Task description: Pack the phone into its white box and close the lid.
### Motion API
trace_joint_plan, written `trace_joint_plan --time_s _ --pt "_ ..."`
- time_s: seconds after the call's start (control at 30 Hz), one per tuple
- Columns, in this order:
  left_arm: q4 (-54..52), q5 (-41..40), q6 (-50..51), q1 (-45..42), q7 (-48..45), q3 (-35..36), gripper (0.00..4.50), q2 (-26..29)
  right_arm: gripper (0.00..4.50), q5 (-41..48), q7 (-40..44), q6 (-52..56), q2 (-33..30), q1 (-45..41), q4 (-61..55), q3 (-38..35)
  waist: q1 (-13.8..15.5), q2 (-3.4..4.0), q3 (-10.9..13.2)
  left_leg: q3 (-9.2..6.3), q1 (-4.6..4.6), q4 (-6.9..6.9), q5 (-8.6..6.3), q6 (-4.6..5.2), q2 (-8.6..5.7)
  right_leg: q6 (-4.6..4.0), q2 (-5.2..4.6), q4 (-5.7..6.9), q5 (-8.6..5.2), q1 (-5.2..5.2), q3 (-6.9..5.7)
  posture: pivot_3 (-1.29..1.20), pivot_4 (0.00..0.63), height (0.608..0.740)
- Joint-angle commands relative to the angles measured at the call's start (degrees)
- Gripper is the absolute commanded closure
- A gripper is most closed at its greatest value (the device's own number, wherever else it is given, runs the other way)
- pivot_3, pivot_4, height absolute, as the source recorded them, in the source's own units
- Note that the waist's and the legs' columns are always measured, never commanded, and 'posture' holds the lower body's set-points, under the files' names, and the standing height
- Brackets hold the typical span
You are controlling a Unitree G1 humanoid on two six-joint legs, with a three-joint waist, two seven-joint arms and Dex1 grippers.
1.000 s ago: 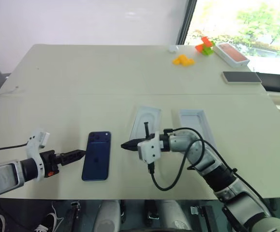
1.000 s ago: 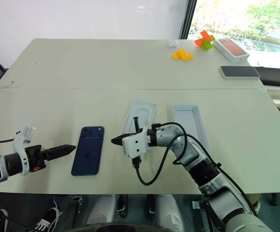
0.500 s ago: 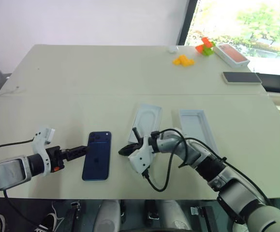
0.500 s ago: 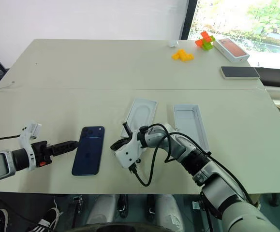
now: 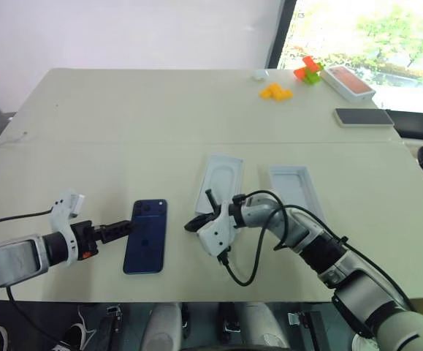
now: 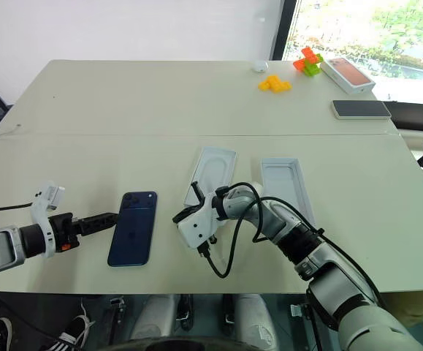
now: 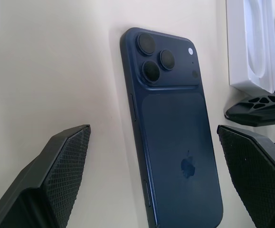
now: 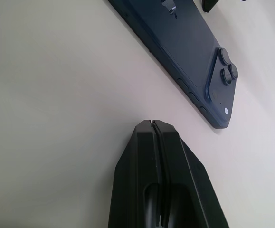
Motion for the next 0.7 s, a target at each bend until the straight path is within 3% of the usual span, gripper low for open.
trace_joint_plan --time_s 0.03,0.3,0.7 --pt "1.0 1.1 0.0 0.1 1.3 -3.3 0.00 -1.3 4.44 -3.9 -2.6 0.0 2.3 0.5 -1.0 2.2 0.0 0.06 0.0 0.00 0.00 0.00 0.00 0.00 0.00 0.00 0.00 0.00 0.00 0.00 0.00 0.00 0.150 0.737" --pt "2.5 -1.7 1.0 -1.1 5.0 -6.1 0.00 -4.8 4.44 -11.9 -9.6 -1.7 4.9 -1.5 4.0 4.4 0.4 0.21 -0.2 0.00 0.44 -0.05 -0.03 0.02 -0.08 0.03 -0.06 -0.07 -0.04 0.44 0.00 0.00 0.150 0.737" --pt "5.3 -11.3 0.9 -3.7 13.7 -10.3 0.00 -3.5 4.44 -12.8 -11.7 -1.8 8.0 -3.0 6.9 5.1 0.4 0.39 -0.8 0.00 0.94 -0.70 0.00 -0.03 -0.15 0.20 -0.06 -0.69 -0.18 0.93 0.00 0.00 0.150 0.737"
